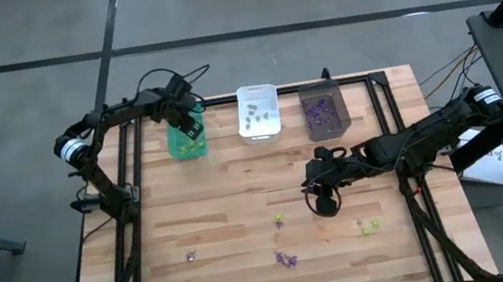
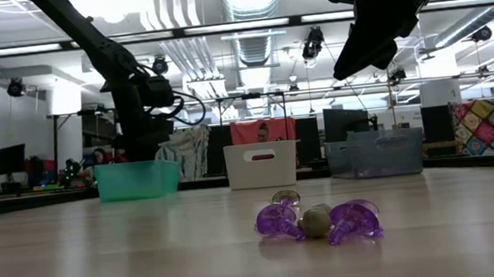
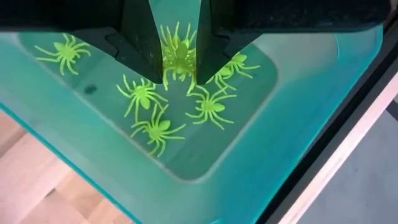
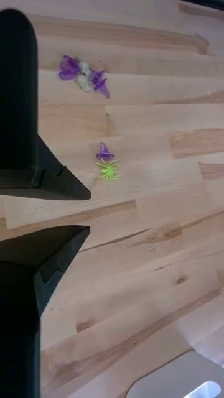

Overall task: Sort Halloween decoration
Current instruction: Put the green spider toy into the blue bin, then put the purple witch hat toy into the gray bin

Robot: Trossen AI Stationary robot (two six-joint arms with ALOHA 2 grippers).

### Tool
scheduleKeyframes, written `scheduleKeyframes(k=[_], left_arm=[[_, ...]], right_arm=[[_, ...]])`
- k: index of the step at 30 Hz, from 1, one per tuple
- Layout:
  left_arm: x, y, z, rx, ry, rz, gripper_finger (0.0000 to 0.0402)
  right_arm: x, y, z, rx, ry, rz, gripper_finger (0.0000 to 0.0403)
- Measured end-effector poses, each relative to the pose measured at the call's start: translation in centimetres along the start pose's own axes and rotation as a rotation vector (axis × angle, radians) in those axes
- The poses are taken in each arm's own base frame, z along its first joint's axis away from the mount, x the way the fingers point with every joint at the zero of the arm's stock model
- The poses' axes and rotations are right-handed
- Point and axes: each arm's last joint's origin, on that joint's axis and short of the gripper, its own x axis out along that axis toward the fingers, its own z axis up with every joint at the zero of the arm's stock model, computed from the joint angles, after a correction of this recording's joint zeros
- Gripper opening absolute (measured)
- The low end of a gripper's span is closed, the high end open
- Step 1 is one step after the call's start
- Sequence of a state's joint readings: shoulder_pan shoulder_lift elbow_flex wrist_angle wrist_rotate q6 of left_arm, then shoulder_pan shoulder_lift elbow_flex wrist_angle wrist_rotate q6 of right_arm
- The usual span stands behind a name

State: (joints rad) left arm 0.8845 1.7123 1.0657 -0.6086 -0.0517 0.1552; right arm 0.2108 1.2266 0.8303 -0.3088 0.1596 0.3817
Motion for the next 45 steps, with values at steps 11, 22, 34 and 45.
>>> scheduleKeyframes(k=[11,22,34,45], left_arm=[[0.0,0.0,0.0,-0.033,-0.004,0.001,0.0125],[-2.9,-1.3,0.2,-0.068,-0.057,-0.055,0.0166],[-11.6,-11.0,-1.3,0.120,-0.350,-0.235,0.0166],[-16.8,-20.4,-6.4,0.307,-0.571,-0.183,0.0166]], right_arm=[[0.0,0.0,0.0,0.000,0.000,0.000,0.0068],[0.0,0.0,0.1,0.029,-0.009,0.005,0.0068],[2.9,1.4,0.4,-0.133,-0.081,0.044,0.0068],[8.1,2.3,-1.2,-0.279,-0.061,0.054,0.0068]])
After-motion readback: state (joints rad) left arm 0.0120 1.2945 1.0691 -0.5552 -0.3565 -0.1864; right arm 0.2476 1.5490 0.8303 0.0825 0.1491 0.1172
